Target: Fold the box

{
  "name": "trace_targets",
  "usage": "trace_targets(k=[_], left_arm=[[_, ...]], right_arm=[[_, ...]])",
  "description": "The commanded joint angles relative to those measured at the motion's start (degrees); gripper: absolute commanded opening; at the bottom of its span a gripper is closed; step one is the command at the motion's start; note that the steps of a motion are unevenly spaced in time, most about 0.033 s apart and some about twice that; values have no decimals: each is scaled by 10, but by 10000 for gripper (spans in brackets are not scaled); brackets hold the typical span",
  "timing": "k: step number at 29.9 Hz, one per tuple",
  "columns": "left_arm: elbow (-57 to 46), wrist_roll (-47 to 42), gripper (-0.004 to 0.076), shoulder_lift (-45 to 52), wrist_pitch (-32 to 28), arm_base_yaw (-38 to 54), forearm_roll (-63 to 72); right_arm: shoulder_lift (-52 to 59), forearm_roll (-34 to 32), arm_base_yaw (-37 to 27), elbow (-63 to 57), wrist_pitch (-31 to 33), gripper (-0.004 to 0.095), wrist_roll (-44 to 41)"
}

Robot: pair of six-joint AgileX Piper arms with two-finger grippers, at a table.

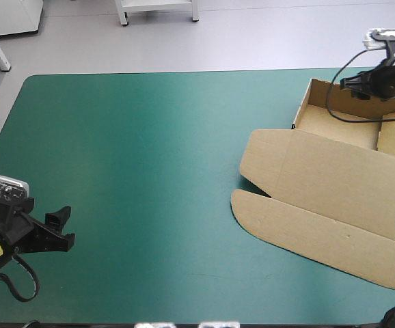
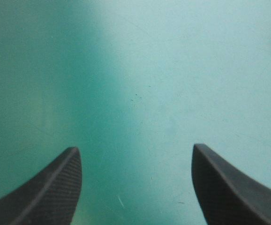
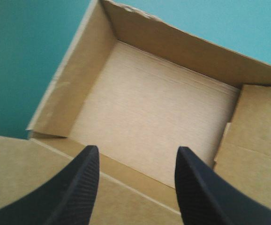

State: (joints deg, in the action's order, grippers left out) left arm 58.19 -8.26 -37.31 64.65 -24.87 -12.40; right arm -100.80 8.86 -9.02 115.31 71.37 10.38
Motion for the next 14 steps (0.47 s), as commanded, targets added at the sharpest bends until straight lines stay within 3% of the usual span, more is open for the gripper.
trace_targets(k=[1, 8, 14], left_arm=[[16, -13, 480, -5, -39, -3, -23], [16, -16, 480, -5, -37, -3, -47], [16, -23, 480, -5, -39, -3, -47]], right_arm=[[78, -33, 63, -6, -3, 441, -18], [181, -64, 159, -122, -57, 440, -35], [311, -57, 209, -292, -167, 411, -45]])
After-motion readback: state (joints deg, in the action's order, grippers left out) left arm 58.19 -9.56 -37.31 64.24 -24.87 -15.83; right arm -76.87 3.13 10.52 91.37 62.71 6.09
